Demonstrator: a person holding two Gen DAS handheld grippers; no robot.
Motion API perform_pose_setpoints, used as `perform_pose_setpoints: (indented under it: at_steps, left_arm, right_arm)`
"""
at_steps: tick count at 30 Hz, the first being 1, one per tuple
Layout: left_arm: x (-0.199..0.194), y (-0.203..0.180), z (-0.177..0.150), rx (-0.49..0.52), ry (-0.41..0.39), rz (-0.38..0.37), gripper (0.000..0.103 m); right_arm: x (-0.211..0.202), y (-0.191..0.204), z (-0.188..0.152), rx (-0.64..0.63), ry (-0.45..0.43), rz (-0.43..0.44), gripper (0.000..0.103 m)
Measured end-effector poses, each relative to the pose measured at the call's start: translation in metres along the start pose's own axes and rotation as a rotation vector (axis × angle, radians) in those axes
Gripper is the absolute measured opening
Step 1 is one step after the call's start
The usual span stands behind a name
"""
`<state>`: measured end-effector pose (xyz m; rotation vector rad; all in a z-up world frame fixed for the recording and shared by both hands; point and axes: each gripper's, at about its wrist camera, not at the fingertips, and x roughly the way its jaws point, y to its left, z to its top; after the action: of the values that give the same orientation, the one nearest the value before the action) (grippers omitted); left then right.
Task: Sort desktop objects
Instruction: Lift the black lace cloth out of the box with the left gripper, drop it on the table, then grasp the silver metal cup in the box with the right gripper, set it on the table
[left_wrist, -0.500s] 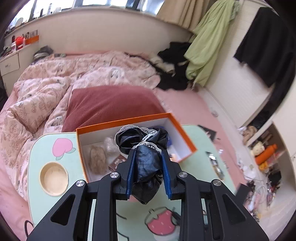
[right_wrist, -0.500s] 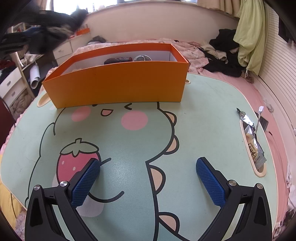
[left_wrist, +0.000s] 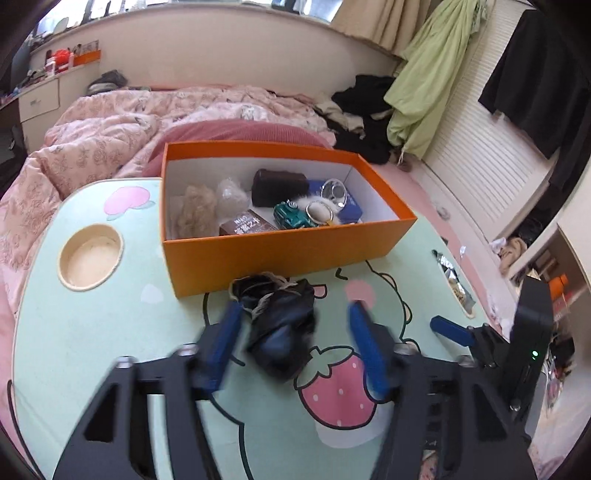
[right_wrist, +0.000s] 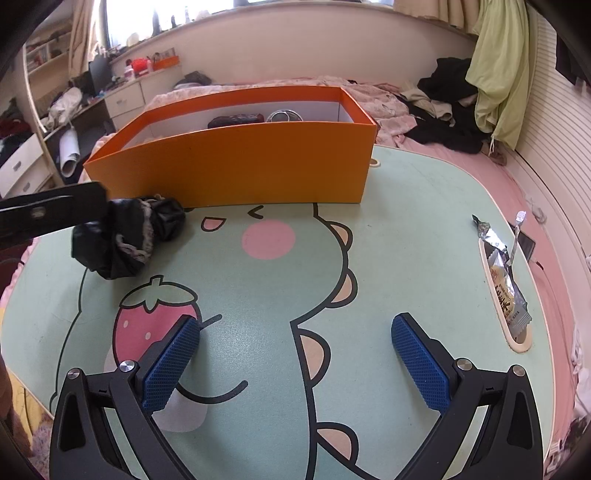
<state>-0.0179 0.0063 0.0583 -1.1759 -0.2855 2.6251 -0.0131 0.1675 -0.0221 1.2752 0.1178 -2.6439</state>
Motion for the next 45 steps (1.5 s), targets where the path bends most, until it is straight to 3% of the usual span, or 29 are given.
perform_pose_setpoints:
  at_steps: [3, 8, 9, 10, 13, 22, 25, 30, 32, 35, 39, 42, 45]
  left_arm:
    - [-0.015, -0.001, -0.022, 0.059, -0.038, 0.067, 0.083]
    - [0.004, -0.004, -0.062, 0.155, 0.072, 0.161, 0.083]
    - [0.010, -0.007, -0.067, 0.179, 0.076, 0.196, 0.089]
    - [0.014, -0.011, -0.070, 0.205, 0.064, 0.231, 0.102]
    - [0.021, -0.012, -0.070, 0.199, 0.089, 0.211, 0.103]
    - [0.021, -0.010, -0.071, 0.194, 0.067, 0.201, 0.103]
    - [0.019, -0.008, -0.071, 0.192, 0.064, 0.198, 0.103]
    - [0.019, -0.008, -0.072, 0.193, 0.060, 0.198, 0.103]
    - [0.019, -0.009, -0.072, 0.192, 0.059, 0.198, 0.103]
    - [0.019, -0.009, -0.072, 0.192, 0.059, 0.198, 0.103]
    - [0.019, -0.010, -0.072, 0.192, 0.058, 0.198, 0.103]
    - [0.019, -0.010, -0.072, 0.191, 0.057, 0.198, 0.103]
    - [0.019, -0.011, -0.072, 0.191, 0.057, 0.198, 0.103]
  right_arm:
    - [0.001, 0.000, -0.001, 0.000, 0.000, 0.000, 0.103]
    - [0.003, 0.002, -0.004, 0.000, 0.000, -0.002, 0.103]
    - [0.003, 0.003, -0.005, -0.002, -0.001, -0.005, 0.103]
    - [0.004, 0.004, -0.006, -0.003, -0.001, -0.007, 0.103]
    - [0.005, 0.004, -0.009, 0.002, 0.000, -0.004, 0.103]
    - [0.007, 0.007, -0.009, 0.000, 0.003, -0.005, 0.103]
    - [-0.005, 0.004, -0.003, 0.013, -0.037, 0.049, 0.087]
    - [-0.032, 0.003, 0.043, 0.007, -0.126, 0.098, 0.084]
    - [-0.034, 0.004, 0.072, 0.008, -0.134, 0.117, 0.069]
    - [-0.015, 0.006, 0.118, 0.047, -0.078, 0.178, 0.052]
    - [0.026, 0.007, 0.153, 0.095, -0.014, 0.149, 0.049]
    - [0.055, 0.005, 0.163, 0.129, 0.048, 0.111, 0.048]
    - [0.081, 0.004, 0.165, 0.161, 0.114, 0.093, 0.035]
